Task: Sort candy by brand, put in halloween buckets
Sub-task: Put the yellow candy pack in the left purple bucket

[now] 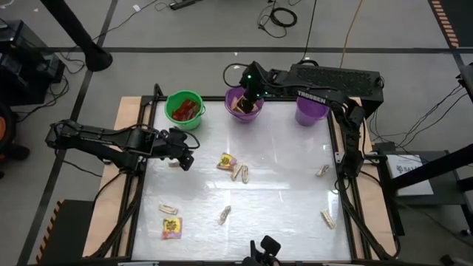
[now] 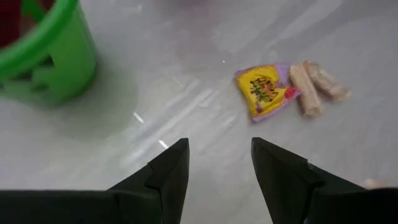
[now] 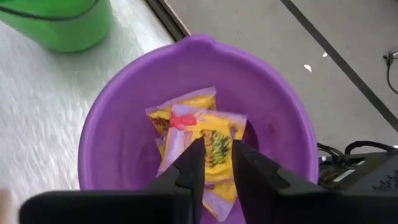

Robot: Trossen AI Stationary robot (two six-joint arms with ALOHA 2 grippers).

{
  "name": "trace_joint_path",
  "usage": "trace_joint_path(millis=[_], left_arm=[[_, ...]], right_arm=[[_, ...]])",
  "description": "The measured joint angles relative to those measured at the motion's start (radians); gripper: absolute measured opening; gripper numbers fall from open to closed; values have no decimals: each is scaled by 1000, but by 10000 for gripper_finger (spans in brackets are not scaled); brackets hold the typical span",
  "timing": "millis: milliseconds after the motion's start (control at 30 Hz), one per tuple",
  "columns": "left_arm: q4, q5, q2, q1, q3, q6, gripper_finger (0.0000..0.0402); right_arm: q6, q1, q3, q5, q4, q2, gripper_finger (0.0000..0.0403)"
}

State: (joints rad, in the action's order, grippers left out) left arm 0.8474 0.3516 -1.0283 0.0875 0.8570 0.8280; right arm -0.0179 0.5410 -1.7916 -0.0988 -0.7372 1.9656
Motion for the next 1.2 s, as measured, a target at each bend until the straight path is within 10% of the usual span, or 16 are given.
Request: trace_joint_path(millis=[200, 400, 767, 1200], left_arm=[[1, 10, 0, -11, 0, -224, 180], [56, -19, 0, -16, 0, -471, 180], [87, -22, 195, -16, -80, -729, 180], [49, -34, 316, -38, -94, -739, 180]], right_arm=[[-107, -9, 0, 11, -3, -4, 107], [-308, -99, 0, 248, 122, -31, 113], [-520, -512, 0, 135, 249, 34, 107], [-86, -836, -9, 46, 1388, 486, 107]])
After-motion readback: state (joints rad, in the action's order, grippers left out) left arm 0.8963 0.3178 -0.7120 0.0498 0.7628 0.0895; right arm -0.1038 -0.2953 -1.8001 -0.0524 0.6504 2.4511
